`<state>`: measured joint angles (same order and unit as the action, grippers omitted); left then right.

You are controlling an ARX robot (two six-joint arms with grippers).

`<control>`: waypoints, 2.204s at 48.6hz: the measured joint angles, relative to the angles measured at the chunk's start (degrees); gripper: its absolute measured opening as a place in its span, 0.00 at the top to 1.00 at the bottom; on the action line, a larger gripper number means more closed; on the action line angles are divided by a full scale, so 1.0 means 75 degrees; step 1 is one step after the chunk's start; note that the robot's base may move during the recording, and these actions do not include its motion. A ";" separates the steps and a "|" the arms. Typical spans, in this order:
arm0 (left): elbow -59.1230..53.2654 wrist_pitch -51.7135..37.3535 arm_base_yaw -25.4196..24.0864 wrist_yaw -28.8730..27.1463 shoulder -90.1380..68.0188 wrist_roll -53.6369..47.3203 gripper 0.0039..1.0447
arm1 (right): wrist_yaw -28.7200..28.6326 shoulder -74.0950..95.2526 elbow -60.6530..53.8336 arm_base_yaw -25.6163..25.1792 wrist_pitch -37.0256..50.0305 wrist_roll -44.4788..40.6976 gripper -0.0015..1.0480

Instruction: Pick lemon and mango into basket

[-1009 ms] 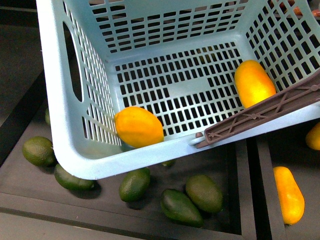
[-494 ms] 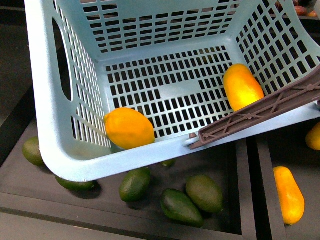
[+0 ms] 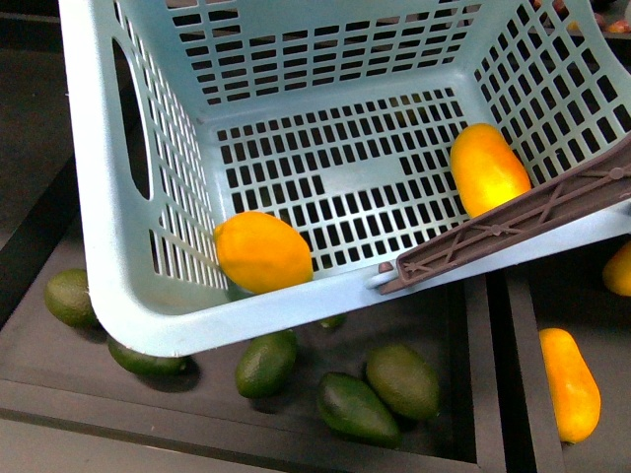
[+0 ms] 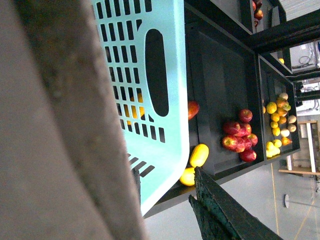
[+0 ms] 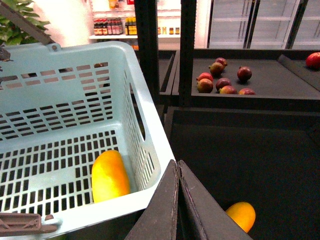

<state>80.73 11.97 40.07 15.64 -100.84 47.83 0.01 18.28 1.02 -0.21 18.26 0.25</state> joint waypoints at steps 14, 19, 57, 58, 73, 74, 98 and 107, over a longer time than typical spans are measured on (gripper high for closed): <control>0.0003 0.0000 0.0000 -0.0023 0.0000 -0.0003 0.71 | 0.0000 -0.0624 0.0000 0.0000 -0.0615 0.0000 0.98; 0.0000 0.0000 0.0000 -0.0020 0.0000 -0.0003 0.71 | 0.0000 -0.0866 0.0000 0.0000 -0.0860 0.0000 0.98; 0.0000 0.0000 0.0000 -0.0023 0.0000 -0.0009 0.71 | 0.0003 -0.2387 0.0000 0.0015 -0.2422 -0.0012 0.34; 0.0000 0.0000 0.0000 -0.0017 0.0000 -0.0006 0.71 | 0.0003 -0.2390 0.0000 0.0015 -0.2422 -0.0012 0.29; 0.0000 0.0000 0.0050 -0.0020 0.0000 -0.0015 0.71 | 0.0029 -0.2393 0.0000 0.0015 -0.2425 -0.0012 0.08; 0.0000 0.0000 0.0073 -0.0012 0.0000 -0.0020 0.71 | 0.0029 -0.2393 0.0000 0.0015 -0.2428 -0.0012 0.08; -0.0017 -0.0006 0.0017 -0.0076 -0.0003 0.0003 0.71 | 0.0003 -0.2416 0.0000 0.0020 -0.2448 -0.0012 0.08; -0.0017 -0.0006 0.0000 -0.0023 -0.0003 -0.0017 0.71 | 0.0000 -0.2407 0.0000 0.0020 -0.2448 -0.0012 0.08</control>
<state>80.60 11.92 40.07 15.46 -100.86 47.70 0.01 0.23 1.02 -0.05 -0.10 0.16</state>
